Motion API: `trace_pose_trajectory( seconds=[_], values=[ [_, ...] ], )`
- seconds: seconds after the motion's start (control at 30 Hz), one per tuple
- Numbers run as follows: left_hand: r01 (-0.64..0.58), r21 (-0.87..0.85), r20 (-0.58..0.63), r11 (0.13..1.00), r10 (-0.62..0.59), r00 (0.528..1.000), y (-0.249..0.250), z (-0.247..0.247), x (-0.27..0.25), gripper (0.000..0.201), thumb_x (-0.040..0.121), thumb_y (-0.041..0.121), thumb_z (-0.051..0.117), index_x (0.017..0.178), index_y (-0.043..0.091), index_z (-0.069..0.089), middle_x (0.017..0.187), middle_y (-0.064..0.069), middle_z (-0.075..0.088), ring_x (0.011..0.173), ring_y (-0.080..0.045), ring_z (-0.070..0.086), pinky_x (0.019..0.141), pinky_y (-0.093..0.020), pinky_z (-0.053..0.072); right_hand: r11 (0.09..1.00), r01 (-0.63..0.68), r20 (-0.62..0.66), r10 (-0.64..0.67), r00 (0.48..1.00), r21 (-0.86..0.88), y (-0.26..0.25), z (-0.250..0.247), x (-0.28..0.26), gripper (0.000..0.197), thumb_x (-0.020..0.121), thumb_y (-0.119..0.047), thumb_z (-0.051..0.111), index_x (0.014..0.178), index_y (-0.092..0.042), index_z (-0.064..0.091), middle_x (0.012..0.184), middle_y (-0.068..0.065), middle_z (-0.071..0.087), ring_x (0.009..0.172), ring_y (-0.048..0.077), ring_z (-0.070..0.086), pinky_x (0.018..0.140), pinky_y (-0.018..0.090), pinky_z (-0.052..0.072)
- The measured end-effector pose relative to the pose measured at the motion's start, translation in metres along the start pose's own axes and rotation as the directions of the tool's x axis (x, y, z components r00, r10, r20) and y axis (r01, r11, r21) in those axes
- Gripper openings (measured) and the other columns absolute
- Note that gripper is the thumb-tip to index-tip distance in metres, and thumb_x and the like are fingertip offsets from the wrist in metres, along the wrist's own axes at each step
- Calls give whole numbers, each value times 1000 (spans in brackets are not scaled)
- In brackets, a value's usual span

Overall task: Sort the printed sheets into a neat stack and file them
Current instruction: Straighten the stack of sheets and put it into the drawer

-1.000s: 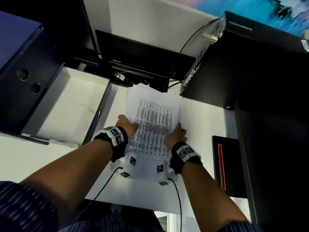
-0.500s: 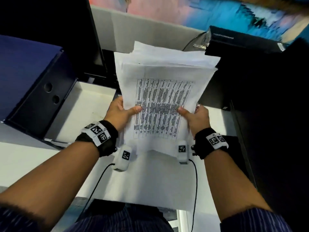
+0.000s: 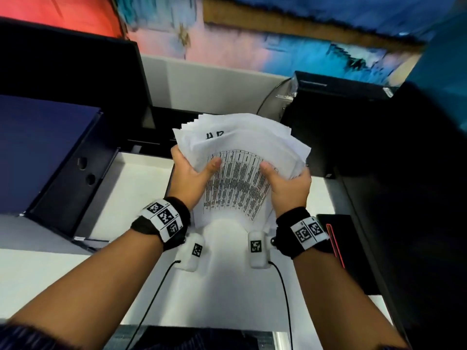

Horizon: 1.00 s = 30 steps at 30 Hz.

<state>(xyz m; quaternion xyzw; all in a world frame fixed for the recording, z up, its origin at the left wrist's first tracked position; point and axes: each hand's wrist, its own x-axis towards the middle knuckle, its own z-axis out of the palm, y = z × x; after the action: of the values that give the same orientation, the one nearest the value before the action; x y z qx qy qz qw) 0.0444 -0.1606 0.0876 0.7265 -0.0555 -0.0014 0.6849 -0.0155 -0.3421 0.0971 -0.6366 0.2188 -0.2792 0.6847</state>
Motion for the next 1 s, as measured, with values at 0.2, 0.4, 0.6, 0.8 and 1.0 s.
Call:
trace_pose_trajectory(
  seconds=[0.2,0.4,0.6,0.8,1.0],
  values=[
    [-274,-5,-177,962,269,947,20,-6,5,53,93,43,58,137,19,40,129,-1,53,116,-11,55,105,-41,44,941,337,-10,-337,941,-37,-34,3,7,28,92,-2,64,116,-13,55,104,-1,62,94,-3,61,84,13,47],
    [-456,178,-157,872,482,862,35,-2,18,15,94,18,64,109,18,66,109,-11,56,104,-10,54,93,-18,42,941,326,-74,-333,940,-88,-35,8,7,8,96,-4,57,92,-7,64,96,-3,67,86,-6,62,77,11,48],
    [-402,137,-256,905,424,869,36,2,19,10,95,1,54,95,10,59,97,-4,62,91,-6,57,85,-17,43,962,268,-118,-273,955,-51,-41,10,9,11,93,-1,53,88,-10,59,86,-2,64,71,-7,60,64,11,47],
    [-336,63,-258,940,340,904,45,6,22,10,95,14,57,85,12,57,84,3,59,77,-7,52,76,-19,43,893,399,-10,-410,912,-206,-48,17,10,26,94,-16,62,120,-15,63,98,-3,67,97,10,64,92,34,54],
    [-304,57,-257,951,309,916,42,3,26,11,91,10,59,81,15,58,81,2,62,78,-9,54,77,-23,45,775,458,106,-461,881,-436,-54,15,21,20,93,-28,64,113,-25,70,93,-5,69,91,4,64,86,22,53]
  ],
)
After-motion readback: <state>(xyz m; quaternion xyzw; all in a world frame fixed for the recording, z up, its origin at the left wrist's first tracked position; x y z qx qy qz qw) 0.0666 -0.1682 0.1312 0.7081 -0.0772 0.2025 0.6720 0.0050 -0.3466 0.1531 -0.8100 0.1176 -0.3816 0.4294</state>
